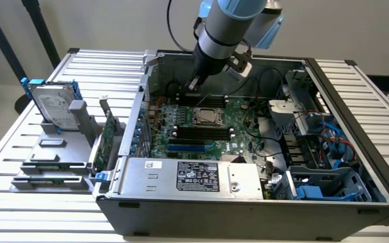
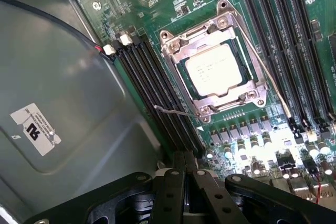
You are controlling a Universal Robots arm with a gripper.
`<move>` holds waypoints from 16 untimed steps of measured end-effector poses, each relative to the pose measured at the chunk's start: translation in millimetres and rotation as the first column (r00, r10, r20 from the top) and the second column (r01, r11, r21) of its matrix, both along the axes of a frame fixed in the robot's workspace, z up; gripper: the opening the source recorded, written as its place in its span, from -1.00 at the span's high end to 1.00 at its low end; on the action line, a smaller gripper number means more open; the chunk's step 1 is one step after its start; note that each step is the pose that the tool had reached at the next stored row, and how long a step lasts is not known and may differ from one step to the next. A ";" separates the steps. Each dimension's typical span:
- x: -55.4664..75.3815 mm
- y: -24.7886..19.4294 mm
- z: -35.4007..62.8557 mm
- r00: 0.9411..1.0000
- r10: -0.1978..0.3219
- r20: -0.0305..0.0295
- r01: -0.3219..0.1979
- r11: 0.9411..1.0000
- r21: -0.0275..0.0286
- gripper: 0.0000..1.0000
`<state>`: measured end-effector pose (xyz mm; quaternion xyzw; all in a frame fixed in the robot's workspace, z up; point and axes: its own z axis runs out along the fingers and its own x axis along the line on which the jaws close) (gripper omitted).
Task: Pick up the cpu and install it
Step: 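Install the first cpu locking lever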
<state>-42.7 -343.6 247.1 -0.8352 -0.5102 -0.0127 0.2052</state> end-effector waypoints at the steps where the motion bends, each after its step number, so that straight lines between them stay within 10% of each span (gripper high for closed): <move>1: 0.0 -0.2 -0.5 1.000 0.000 0.003 0.000 1.000 0.000 0.79; 16: -4.1 -0.4 -25.2 1.000 0.000 0.027 0.000 1.000 -0.001 0.79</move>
